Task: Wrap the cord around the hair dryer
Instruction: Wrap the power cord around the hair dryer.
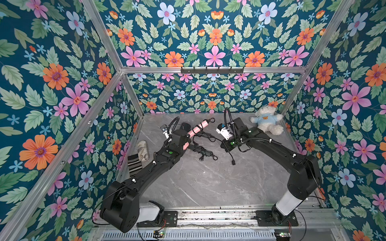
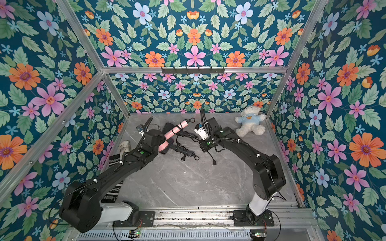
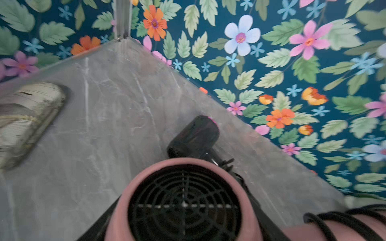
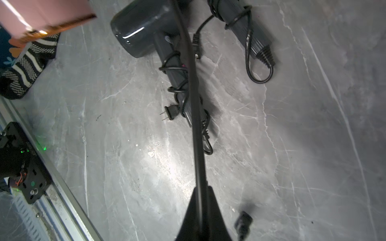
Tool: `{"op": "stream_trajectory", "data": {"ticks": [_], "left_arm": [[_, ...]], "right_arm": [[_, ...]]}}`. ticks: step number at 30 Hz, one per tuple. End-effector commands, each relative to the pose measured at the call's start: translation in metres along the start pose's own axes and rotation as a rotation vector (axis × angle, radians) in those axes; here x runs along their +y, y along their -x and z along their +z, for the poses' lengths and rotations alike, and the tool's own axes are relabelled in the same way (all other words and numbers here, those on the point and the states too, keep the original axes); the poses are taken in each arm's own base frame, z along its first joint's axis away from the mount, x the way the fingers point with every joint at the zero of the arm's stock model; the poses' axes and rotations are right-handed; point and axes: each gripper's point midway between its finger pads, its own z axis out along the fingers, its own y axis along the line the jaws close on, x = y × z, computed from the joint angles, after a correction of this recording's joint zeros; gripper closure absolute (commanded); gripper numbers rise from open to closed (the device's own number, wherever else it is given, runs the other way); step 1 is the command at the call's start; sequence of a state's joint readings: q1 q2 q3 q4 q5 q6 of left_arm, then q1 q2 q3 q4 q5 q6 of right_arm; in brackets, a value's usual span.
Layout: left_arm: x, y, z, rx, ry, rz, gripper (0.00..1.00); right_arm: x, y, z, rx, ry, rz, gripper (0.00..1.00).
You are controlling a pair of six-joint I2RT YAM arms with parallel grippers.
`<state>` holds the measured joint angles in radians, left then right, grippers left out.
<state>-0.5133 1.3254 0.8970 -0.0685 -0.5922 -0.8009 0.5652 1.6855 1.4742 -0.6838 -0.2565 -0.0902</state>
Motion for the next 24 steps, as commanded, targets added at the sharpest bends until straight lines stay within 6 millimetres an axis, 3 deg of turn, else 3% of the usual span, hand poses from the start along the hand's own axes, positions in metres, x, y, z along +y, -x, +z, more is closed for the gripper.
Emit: {"op": "stream_trajectory", "data": {"ticks": [1,5,11,17,20,22,24], "left_arm": [[0.011,0.021,-0.003,-0.104,0.120,0.097,1.00],[-0.005,0.015,-0.006,-0.085,0.128,0.226,1.00],[-0.036,-0.002,-0.005,0.001,0.123,0.476,1.00],[-0.053,-0.013,-0.013,0.040,0.121,0.626,1.00],[-0.054,-0.016,-0.016,0.054,0.140,0.680,1.00],[-0.050,-0.014,-0.016,0.050,0.175,0.691,1.00],[-0.049,-0.016,-0.015,0.054,0.185,0.692,1.00]], "right_arm": [[0.007,-0.002,-0.015,0.055,-0.030,-0.058,1.00],[0.022,0.021,-0.033,0.045,0.008,-0.091,1.00],[0.012,0.048,-0.054,0.090,-0.069,-0.142,1.00],[-0.010,0.058,-0.052,0.191,-0.150,-0.147,1.00],[-0.011,0.059,-0.049,0.236,-0.141,-0.124,1.00],[0.000,0.060,-0.050,0.228,-0.081,-0.110,1.00],[0.025,0.063,-0.053,0.198,0.063,-0.094,1.00]]}}
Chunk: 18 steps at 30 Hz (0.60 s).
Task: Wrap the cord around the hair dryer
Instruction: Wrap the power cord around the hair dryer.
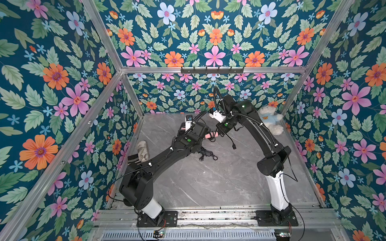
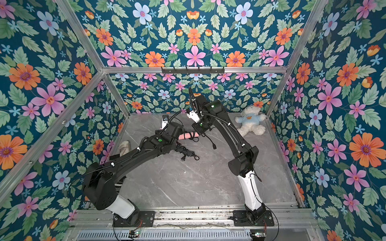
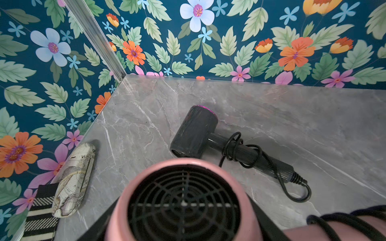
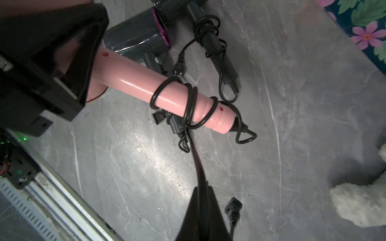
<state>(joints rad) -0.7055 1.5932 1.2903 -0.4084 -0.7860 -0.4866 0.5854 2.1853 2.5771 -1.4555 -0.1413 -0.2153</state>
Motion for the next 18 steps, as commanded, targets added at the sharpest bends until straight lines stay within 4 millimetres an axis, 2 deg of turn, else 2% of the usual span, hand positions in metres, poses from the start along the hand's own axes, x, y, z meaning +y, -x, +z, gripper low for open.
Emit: {"op": "stream_trajectory", "data": {"ticks": [1,8,12,15,18], "left_arm": [[0.019,-0.017,0.001,0.050,0.091,0.134,1.00],[0.015,-0.024,0.013,0.090,0.037,0.054,1.00],[0.007,-0.028,0.021,0.125,0.014,0.051,1.00],[0.000,-0.030,0.025,0.137,-0.005,0.085,1.00],[-0.006,-0.035,0.025,0.149,-0.027,0.171,1.00]], "right_arm": [[0.037,-0.005,-0.016,-0.013,0.196,0.006,1.00],[0.067,-0.017,-0.035,-0.041,0.351,0.051,1.00],[0.071,-0.023,-0.045,-0.068,0.358,0.073,1.00],[0.061,-0.028,-0.051,-0.081,0.280,0.054,1.00],[0.037,-0.034,-0.053,-0.057,0.125,-0.010,1.00]]}}
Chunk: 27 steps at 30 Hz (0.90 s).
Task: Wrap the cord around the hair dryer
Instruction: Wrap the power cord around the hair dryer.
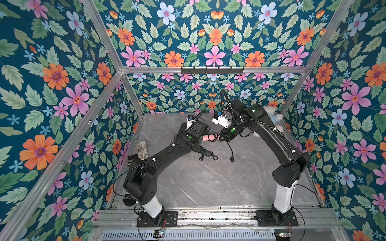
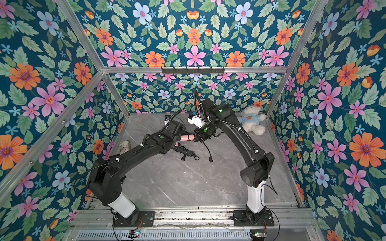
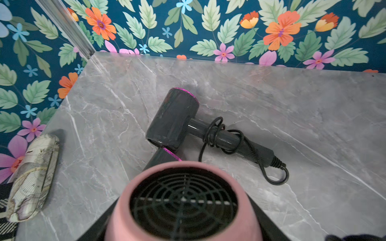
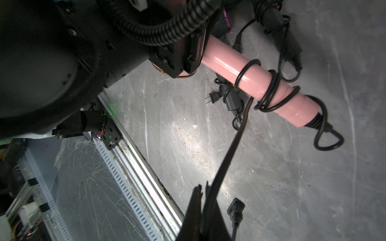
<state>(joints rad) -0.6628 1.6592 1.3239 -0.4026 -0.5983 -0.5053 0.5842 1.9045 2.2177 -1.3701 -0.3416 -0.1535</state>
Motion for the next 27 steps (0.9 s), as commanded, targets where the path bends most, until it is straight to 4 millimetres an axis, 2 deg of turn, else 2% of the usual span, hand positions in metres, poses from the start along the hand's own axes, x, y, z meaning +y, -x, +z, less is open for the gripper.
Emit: {"op": "stream_trajectory", "data": {"ticks": [1,5,8,12,17,20,23,27], "left_arm": [[0.021,-0.019,0.004,0.054,0.101,0.214,1.00],[0.017,-0.032,0.000,0.074,0.027,0.304,1.00],[-0.008,-0.058,-0.009,0.137,-0.189,0.428,1.00],[-0.037,-0.093,-0.037,0.212,-0.477,0.555,1.00],[-0.056,-0.108,-0.067,0.251,-0.679,0.608,1.00],[-0.075,-0.100,-0.094,0.193,-0.841,0.581,1.00],[-0.082,-0.076,-0.123,0.080,-0.952,0.522,1.00],[-0.076,-0.042,-0.149,-0.041,-1.008,0.416,1.00]], "right_arm": [[-0.016,-0.002,-0.015,0.003,-0.119,-0.091,1.00],[-0.049,-0.008,-0.016,0.058,-0.209,-0.073,1.00],[-0.068,-0.018,-0.010,0.131,-0.244,-0.071,1.00],[-0.074,-0.027,0.001,0.211,-0.237,-0.098,1.00],[-0.072,-0.019,0.016,0.201,-0.189,-0.103,1.00],[-0.079,-0.023,0.031,0.218,-0.158,-0.083,1.00],[-0.079,-0.023,0.037,0.169,-0.058,-0.034,1.00],[-0.059,-0.017,0.028,0.040,0.129,-0.001,1.00]]}}
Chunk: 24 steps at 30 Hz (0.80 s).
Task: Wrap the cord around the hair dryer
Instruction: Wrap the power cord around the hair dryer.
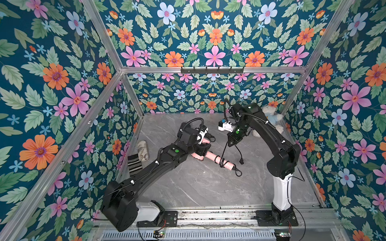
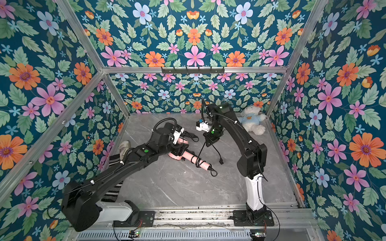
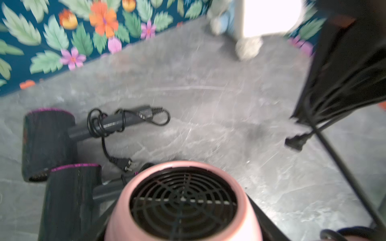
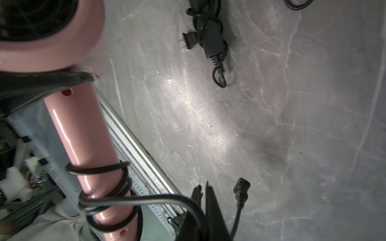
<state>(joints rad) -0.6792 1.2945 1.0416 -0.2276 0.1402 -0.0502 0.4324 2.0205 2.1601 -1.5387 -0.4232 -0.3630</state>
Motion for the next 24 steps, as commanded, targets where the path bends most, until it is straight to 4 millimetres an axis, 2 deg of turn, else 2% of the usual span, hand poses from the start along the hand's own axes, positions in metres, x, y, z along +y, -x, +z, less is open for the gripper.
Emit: {"op": "stream_trajectory", "data": {"ticks": [1,4,9,13,21,22,24], "left_arm": [[-0.037,0.010,-0.021,-0.058,-0.223,0.030,1.00],[-0.039,0.029,-0.031,-0.177,-0.247,-0.054,1.00],[-0.030,0.056,-0.042,-0.300,-0.208,-0.156,1.00],[-0.028,0.074,-0.051,-0.345,-0.205,-0.199,1.00],[-0.022,0.086,-0.058,-0.324,-0.164,-0.230,1.00],[-0.022,0.087,-0.059,-0.320,-0.163,-0.233,1.00],[-0.022,0.091,-0.061,-0.320,-0.159,-0.233,1.00]], "right_arm": [[0.002,0.035,-0.013,-0.213,0.052,-0.076,1.00],[0.008,0.032,-0.012,-0.235,0.099,-0.080,1.00],[0.014,0.028,-0.012,-0.271,0.159,-0.070,0.82],[0.019,0.026,-0.016,-0.315,0.200,-0.066,0.74],[0.017,0.020,-0.022,-0.375,0.219,-0.052,0.55],[0.015,0.019,-0.024,-0.381,0.217,-0.044,0.51],[0.015,0.019,-0.027,-0.405,0.220,-0.043,0.32]]}}
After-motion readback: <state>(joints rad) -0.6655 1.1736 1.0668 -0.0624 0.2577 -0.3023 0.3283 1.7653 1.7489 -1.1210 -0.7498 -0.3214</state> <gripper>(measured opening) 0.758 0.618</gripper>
